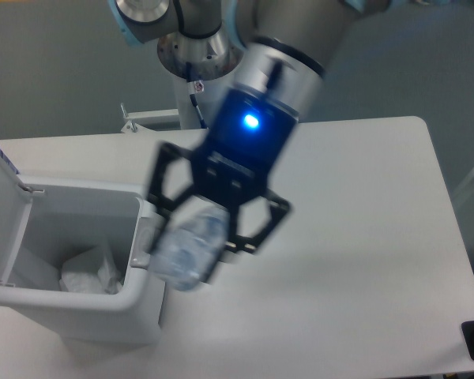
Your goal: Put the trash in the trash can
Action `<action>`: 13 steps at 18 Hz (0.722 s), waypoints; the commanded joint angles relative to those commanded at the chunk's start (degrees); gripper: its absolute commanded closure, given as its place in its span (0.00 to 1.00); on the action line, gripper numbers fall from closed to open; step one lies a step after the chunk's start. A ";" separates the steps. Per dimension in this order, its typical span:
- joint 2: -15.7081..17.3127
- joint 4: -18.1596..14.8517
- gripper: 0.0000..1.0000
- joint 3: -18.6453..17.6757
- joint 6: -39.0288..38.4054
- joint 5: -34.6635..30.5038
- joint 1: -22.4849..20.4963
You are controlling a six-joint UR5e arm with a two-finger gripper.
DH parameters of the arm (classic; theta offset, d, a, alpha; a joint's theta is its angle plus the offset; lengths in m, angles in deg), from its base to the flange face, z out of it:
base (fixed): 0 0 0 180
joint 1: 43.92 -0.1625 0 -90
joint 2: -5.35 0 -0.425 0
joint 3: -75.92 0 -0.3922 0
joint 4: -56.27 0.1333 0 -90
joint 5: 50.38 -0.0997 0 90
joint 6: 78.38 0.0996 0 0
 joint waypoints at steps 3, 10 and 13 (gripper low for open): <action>-0.53 0.62 0.86 0.00 -0.26 0.00 2.73; -2.28 0.62 0.68 -1.05 -0.26 0.00 5.55; -2.72 0.62 0.27 -1.32 -0.09 0.00 5.64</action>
